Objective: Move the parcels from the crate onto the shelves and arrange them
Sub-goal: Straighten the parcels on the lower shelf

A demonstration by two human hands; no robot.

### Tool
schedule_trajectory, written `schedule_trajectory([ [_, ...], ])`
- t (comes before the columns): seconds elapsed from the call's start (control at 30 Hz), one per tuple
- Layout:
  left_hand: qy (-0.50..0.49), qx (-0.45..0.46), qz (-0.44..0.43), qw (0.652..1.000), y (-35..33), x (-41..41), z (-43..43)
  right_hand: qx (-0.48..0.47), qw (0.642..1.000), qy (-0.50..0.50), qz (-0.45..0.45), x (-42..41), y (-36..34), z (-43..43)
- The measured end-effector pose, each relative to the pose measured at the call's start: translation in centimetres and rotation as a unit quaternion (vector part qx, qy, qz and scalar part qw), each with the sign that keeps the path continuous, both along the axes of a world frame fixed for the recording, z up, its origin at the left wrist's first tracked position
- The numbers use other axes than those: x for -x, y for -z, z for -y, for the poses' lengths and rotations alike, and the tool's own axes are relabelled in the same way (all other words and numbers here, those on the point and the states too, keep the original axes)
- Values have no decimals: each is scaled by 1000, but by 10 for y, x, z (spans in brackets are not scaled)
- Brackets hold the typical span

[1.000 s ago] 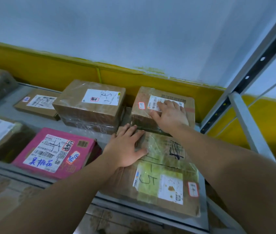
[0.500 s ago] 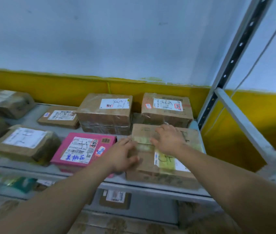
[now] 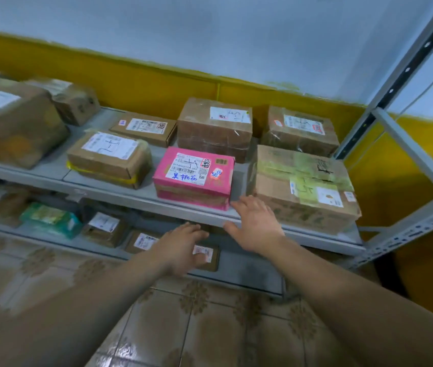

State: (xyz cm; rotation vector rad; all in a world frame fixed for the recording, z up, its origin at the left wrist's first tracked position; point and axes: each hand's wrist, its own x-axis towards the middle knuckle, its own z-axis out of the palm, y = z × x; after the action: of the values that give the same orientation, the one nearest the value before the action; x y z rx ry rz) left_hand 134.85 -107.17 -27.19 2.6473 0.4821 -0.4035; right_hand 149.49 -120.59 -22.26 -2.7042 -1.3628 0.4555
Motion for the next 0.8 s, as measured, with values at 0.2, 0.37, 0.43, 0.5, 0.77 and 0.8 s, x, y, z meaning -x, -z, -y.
schedule_trajectory([
  [0.2,-61,46,-88,993,38,42,-5,81,992,-71,-69,37,36,-9],
  [0.37,-97,64,-102,988,66,51,-10,133,984,-66,-103,25,80,-8],
  [0.43,-131,76,-108,983,73,51,-10,152,978,-68,-122,17,92,-5],
  [0.5,-152,81,-105,979,80,49,-12,163,975,-71,-133,7,104,-8],
  [0.77,-124,82,-127,981,118,31,-40,161,974,-8,-158,-6,137,-16],
  [0.8,-117,86,-130,981,125,28,-47,158,974,8,-162,-6,141,-19],
])
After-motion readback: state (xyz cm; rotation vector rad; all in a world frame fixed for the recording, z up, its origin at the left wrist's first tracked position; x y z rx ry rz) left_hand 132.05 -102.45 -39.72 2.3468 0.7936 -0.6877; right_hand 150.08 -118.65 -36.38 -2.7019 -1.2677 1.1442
